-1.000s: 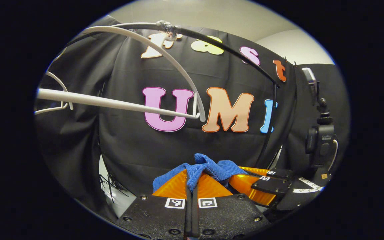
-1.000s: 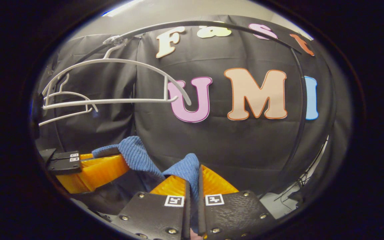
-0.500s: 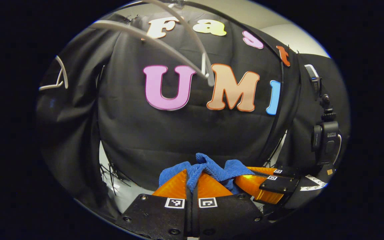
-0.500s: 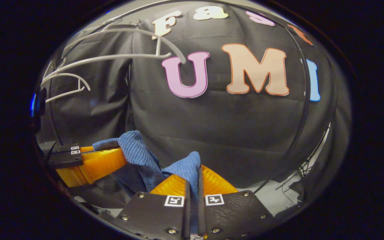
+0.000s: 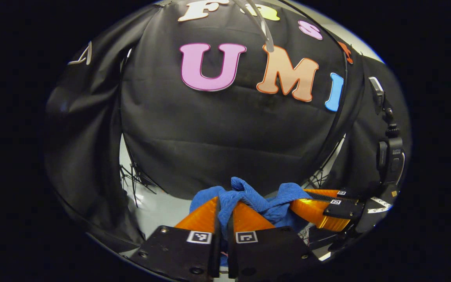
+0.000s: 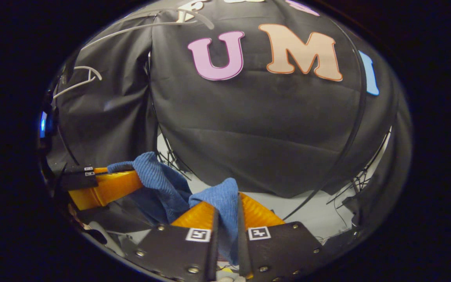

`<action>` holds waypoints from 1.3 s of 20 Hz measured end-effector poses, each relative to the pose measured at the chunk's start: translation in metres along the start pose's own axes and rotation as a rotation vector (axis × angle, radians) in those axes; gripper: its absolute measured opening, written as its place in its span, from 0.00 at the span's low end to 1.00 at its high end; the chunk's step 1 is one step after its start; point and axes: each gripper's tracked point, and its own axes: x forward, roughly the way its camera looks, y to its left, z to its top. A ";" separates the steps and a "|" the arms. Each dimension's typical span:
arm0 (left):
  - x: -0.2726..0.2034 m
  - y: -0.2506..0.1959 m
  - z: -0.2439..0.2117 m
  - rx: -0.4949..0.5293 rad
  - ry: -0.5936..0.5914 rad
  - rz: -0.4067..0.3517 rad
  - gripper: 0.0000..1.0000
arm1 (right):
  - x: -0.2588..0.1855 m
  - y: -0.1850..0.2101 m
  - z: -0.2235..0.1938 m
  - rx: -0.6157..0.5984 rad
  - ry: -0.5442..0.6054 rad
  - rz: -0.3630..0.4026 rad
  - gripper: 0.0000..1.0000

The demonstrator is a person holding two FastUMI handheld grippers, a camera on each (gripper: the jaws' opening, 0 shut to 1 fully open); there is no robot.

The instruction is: Grasp the clothes on the hanger with both hands and then place them into the laundry hamper below.

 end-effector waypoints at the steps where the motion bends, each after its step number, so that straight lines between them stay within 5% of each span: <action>1: -0.001 0.003 -0.008 0.017 0.015 0.007 0.13 | -0.001 0.000 0.002 0.004 -0.009 -0.004 0.35; 4: -0.007 -0.001 -0.011 0.044 0.011 -0.015 0.50 | -0.001 0.000 0.003 0.015 -0.013 -0.001 0.64; 5: -0.006 -0.002 -0.012 0.050 0.012 -0.015 0.65 | -0.002 0.000 0.003 0.011 -0.010 -0.001 0.56; 7: -0.005 -0.004 -0.015 0.052 0.022 -0.015 0.76 | -0.004 0.000 0.003 0.002 -0.011 -0.002 0.56; 9: -0.005 -0.005 -0.021 0.045 0.034 -0.016 0.80 | -0.008 0.000 0.002 0.000 -0.014 -0.001 0.64; 10: -0.005 -0.005 -0.023 0.043 0.037 -0.015 0.81 | -0.009 0.000 0.001 0.000 -0.012 -0.003 0.56; 13: -0.008 -0.005 -0.028 0.036 0.046 -0.019 0.82 | -0.015 -0.002 -0.001 -0.019 -0.005 -0.012 0.55; 14: -0.009 -0.006 -0.030 0.039 0.051 -0.022 0.82 | -0.017 -0.003 -0.002 -0.026 -0.009 -0.016 0.64; 18: -0.015 -0.004 -0.030 0.085 0.060 -0.012 0.82 | -0.029 -0.002 0.000 -0.005 -0.035 -0.020 0.64; 26: -0.051 -0.018 0.022 0.132 -0.062 -0.016 0.79 | -0.071 0.005 0.037 -0.026 -0.148 -0.034 0.64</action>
